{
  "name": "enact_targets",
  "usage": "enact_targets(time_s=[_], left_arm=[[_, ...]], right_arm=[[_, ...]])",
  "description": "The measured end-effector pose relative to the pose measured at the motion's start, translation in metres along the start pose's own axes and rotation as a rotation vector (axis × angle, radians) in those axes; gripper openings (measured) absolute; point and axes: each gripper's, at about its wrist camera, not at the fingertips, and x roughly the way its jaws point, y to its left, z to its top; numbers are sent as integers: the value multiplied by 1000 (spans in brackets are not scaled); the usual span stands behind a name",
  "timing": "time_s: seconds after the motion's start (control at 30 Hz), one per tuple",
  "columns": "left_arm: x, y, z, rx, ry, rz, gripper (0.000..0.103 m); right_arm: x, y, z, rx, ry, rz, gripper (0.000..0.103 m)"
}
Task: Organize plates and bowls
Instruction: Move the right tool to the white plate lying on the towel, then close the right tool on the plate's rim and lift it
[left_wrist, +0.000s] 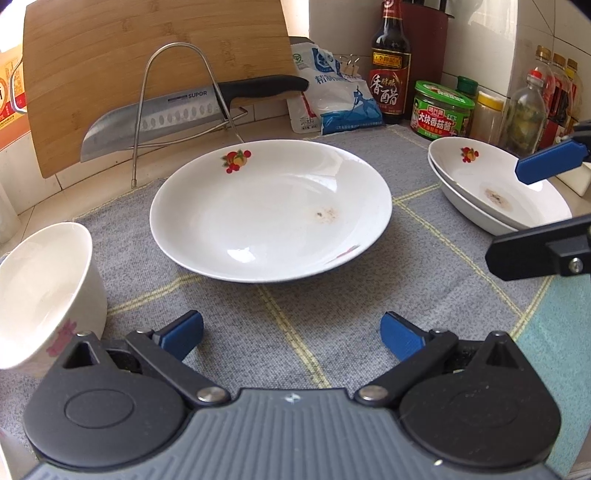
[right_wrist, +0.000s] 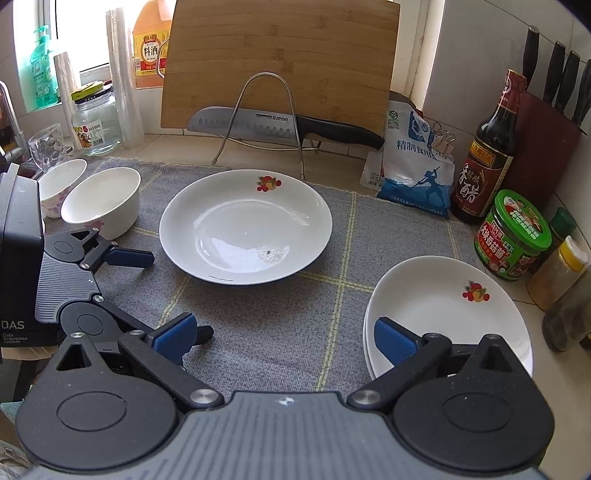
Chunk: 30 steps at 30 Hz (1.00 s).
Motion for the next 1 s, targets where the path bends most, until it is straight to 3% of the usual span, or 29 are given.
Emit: enact_targets(time_s=[0.3, 0.63, 1.0], left_arm=[[12, 2, 9, -34, -6, 12, 103], [21, 5, 14, -29, -33, 5, 103], [21, 3, 13, -48, -48, 22, 103]], right_arm=[[29, -18, 28, -38, 5, 125, 103], [88, -29, 73, -48, 48, 216, 103], [150, -39, 90, -33, 195, 314, 103]])
